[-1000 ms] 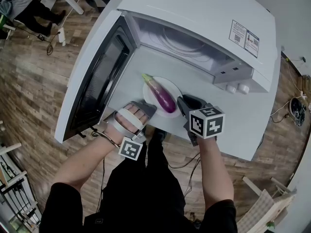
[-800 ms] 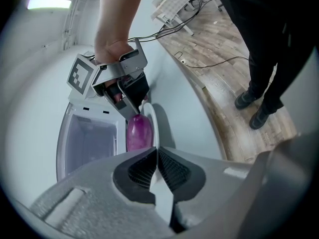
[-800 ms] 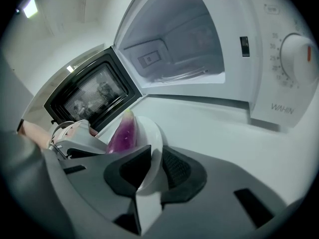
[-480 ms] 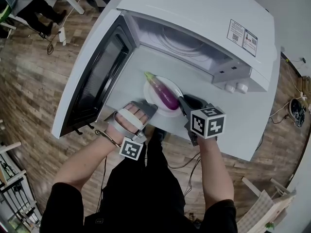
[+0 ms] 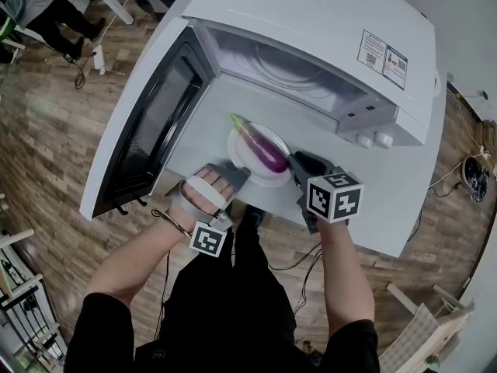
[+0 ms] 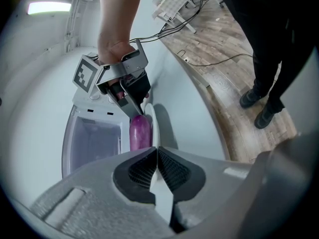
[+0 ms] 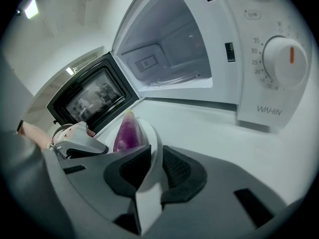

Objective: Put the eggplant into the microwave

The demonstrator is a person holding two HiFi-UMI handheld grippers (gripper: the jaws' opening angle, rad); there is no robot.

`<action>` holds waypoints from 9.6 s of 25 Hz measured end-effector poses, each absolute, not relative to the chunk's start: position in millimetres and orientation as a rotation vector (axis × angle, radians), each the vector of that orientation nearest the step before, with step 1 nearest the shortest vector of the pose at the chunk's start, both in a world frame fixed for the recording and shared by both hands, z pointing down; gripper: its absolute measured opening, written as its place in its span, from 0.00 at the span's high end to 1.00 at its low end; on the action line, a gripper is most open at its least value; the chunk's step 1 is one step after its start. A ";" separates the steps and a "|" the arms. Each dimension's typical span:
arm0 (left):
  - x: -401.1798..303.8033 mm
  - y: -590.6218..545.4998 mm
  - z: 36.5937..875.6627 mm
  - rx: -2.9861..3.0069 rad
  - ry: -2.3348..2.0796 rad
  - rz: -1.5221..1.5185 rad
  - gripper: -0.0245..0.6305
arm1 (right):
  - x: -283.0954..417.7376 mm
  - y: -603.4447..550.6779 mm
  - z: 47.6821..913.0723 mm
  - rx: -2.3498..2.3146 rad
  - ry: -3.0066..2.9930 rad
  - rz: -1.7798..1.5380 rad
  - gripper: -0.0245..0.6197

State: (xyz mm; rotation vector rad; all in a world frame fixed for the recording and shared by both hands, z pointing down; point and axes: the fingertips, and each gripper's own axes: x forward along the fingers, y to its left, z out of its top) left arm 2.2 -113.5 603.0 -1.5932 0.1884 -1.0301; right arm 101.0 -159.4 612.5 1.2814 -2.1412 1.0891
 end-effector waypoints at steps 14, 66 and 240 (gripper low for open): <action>-0.3 -118.3 603.3 -1.563 0.225 -1.011 0.94 | 114.5 -157.5 610.0 1.307 -2.130 1.061 0.84; 58.4 -194.8 504.3 -1.465 0.447 -0.922 0.94 | 157.5 -160.9 477.8 1.588 -2.433 0.695 0.87; -34.7 26.6 254.2 -3.257 0.900 -0.271 0.95 | 61.1 66.7 263.2 1.594 -2.704 0.440 0.94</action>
